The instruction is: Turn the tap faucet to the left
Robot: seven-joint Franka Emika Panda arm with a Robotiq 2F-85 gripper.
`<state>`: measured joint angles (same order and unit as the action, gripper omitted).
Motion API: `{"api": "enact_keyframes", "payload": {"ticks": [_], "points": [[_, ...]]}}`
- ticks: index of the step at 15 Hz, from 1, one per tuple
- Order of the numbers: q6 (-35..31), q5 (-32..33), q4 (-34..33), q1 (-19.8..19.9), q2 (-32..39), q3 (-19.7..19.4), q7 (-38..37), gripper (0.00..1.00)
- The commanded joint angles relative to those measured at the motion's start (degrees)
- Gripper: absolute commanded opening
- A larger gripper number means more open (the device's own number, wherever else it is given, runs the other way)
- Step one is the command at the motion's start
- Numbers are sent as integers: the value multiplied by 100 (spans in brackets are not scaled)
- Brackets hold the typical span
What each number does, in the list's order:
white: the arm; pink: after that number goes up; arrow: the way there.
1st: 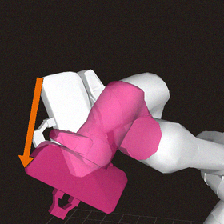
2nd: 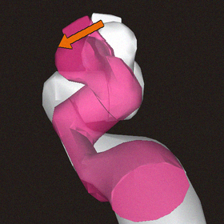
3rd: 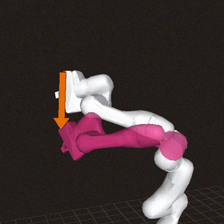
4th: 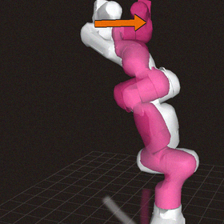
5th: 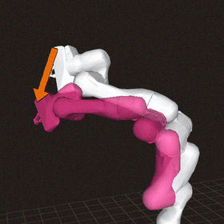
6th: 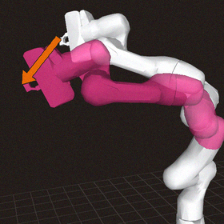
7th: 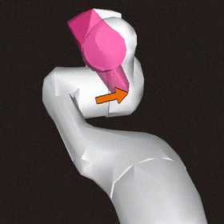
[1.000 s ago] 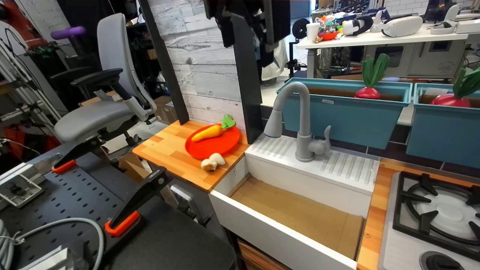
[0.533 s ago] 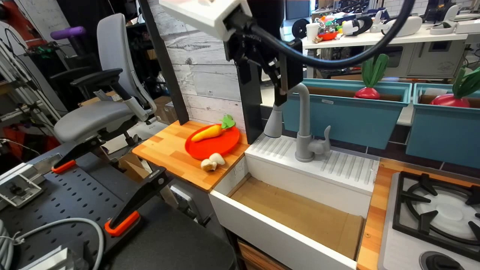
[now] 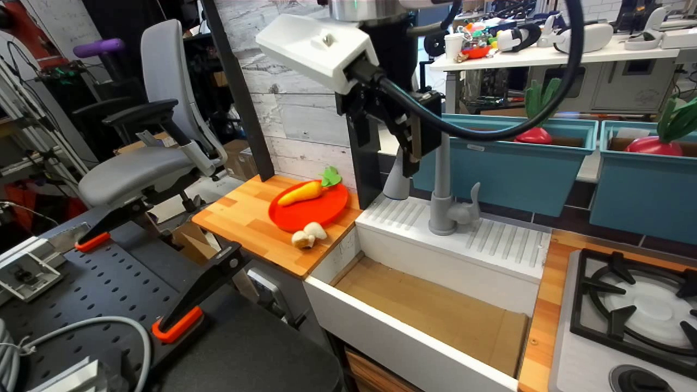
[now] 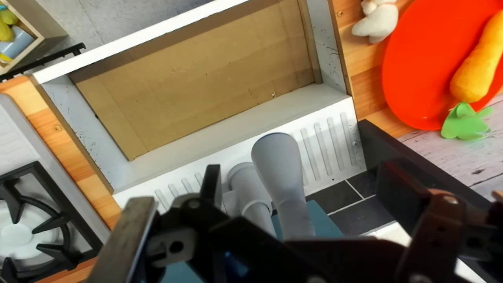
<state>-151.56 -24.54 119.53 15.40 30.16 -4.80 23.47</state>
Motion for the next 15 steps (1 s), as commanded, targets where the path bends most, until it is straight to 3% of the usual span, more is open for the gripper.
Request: {"api": "enact_keyframes", "payload": {"ticks": [1, 4, 5, 7, 15], "points": [[-202, 385, -353, 131, 331, 172, -314, 100], [-442, 595, -502, 108, 502, 196, -473, 100], [-531, 643, -541, 115, 553, 217, -506, 75], [-640, 789, -611, 102, 641, 214, -609, 65], [-668, 1081, -454, 95, 591, 287, -730, 3]]}}
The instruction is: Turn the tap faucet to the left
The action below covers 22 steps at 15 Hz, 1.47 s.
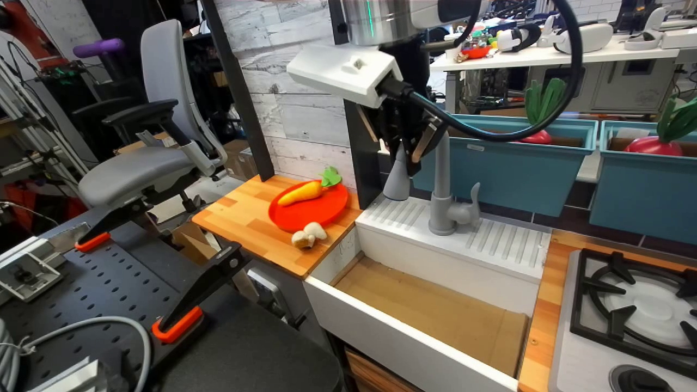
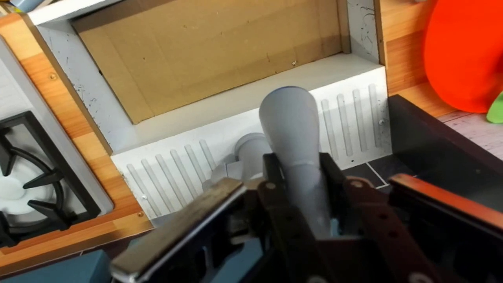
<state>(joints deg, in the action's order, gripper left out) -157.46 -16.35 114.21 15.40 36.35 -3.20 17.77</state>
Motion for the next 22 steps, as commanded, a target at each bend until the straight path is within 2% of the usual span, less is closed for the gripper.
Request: {"api": "enact_keyframes", "payload": {"ticks": [1, 5, 9, 12, 16, 22], "points": [[-26, 281, 106, 107, -52, 152, -148, 6], [112, 38, 138, 326, -149, 470, -42, 7], [457, -707, -143, 1014, -140, 1306, 178, 7], [490, -1211, -375, 1333, -36, 1693, 235, 7], [424, -1546, -598, 1505, 80, 1902, 260, 7], [442, -1707, -734, 1498, 103, 1970, 210, 7]]}}
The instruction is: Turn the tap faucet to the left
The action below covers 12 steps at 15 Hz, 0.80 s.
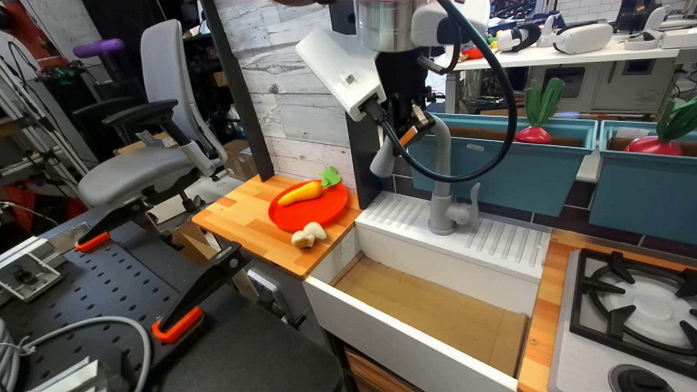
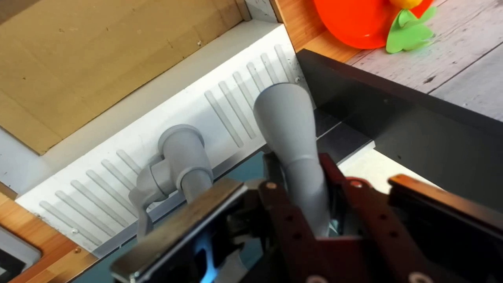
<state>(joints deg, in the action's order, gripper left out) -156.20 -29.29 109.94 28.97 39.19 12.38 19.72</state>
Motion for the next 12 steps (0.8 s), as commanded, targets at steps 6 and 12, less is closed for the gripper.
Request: {"api": "enact_keyframes", "payload": {"ticks": [6, 12], "points": [[337, -633, -370, 156, -161, 454, 37, 7], [477, -983, -470, 115, -178, 444, 112, 81]]}}
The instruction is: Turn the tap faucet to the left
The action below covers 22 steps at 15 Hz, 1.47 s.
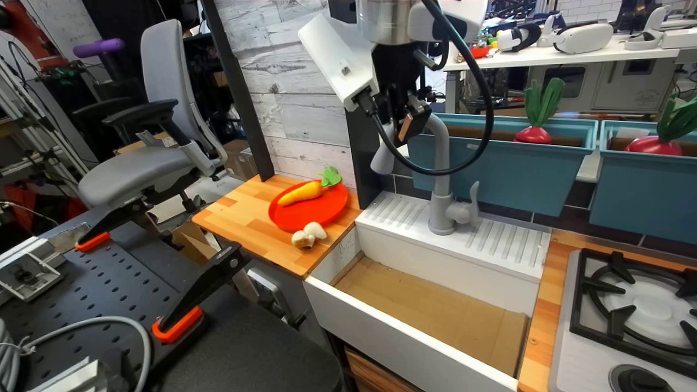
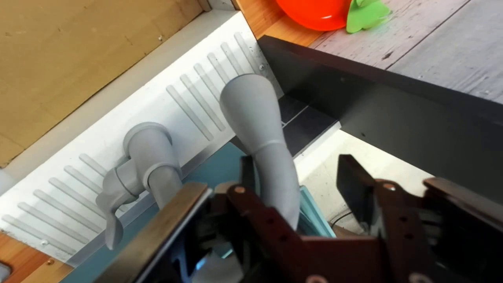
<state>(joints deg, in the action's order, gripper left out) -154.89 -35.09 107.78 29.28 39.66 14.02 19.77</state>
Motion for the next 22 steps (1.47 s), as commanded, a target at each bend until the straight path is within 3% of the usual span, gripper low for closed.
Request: {"api": "enact_keyframes", "payload": {"ticks": [1, 3, 12, 17, 22], "points": [[383, -471, -269, 65, -223, 261, 127, 89], [471, -594, -315, 9, -223, 207, 141, 100], [699, -818, -80, -22, -467, 52, 353, 100], [821, -976, 461, 25, -968, -125, 796, 100], [1053, -562, 1372, -342, -1870, -595, 1188, 100]]}}
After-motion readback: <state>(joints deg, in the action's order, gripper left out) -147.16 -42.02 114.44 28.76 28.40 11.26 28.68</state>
